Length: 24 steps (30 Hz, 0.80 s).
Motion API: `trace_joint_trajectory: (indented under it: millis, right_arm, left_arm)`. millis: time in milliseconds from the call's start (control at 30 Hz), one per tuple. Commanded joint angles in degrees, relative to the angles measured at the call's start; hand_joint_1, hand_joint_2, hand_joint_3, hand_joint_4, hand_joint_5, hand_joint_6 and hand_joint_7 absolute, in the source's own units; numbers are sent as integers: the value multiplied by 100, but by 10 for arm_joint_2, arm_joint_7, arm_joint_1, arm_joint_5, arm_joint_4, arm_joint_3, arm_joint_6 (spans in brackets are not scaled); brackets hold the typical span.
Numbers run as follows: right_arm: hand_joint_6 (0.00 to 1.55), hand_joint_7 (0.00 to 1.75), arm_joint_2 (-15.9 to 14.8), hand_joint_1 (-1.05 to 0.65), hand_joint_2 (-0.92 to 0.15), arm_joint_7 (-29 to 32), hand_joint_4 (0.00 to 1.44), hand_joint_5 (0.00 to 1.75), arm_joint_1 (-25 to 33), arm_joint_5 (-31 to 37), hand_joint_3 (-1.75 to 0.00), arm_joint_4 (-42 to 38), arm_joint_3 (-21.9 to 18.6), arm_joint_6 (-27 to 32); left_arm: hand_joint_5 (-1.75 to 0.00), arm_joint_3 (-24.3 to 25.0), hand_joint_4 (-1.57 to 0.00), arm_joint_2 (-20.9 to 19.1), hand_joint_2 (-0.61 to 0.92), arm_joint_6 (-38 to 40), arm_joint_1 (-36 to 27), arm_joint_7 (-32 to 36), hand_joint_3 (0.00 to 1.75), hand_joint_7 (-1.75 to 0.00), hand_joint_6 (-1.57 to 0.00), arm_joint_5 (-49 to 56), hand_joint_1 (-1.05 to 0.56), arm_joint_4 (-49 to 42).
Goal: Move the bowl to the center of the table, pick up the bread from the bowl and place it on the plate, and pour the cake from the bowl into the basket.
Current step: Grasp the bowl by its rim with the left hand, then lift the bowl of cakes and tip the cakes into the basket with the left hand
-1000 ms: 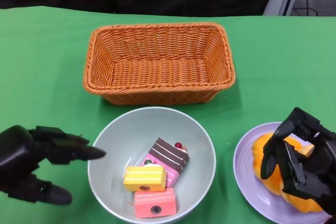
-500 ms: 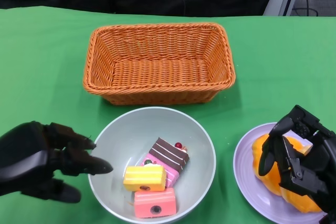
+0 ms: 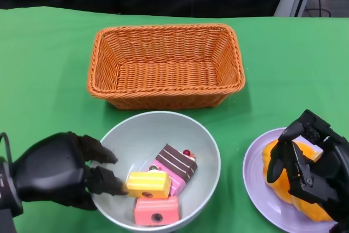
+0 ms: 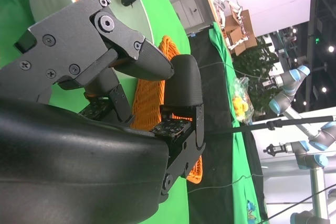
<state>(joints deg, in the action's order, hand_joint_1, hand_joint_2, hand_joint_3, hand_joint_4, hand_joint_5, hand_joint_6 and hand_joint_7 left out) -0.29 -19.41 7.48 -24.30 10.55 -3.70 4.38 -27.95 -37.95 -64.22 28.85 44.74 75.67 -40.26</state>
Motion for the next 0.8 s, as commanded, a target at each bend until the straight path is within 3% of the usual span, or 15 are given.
trace_joint_trajectory:
  millis: [33, 400, 667, 800]
  right_arm:
    - [54, 170, 0, -23, -57, 4, 77, 175, 3, -5, -116, 8, -4, 1]
    - [53, 169, 2, -23, -57, 8, 75, 175, 6, -2, -116, 10, 1, 3]
    - [55, 164, 2, -23, -54, 12, 74, 175, 6, -2, -119, 12, 2, 8]
    - [54, 160, 3, -24, -51, 21, 70, 175, 7, 5, -119, 14, 5, 11]
  left_arm:
    - [-3, -53, -105, -8, 87, 25, 17, 27, 0, -2, -101, 21, -42, -20]
    - [-2, -140, -109, 5, 89, 60, 56, 40, 0, 0, -101, 2, -42, -44]
    - [-2, -164, -111, 11, 87, 75, 63, 63, 0, 0, -103, -9, -41, -49]
    - [-6, -152, -119, 38, 82, 78, 48, 108, 0, -5, -113, -43, -34, -67]
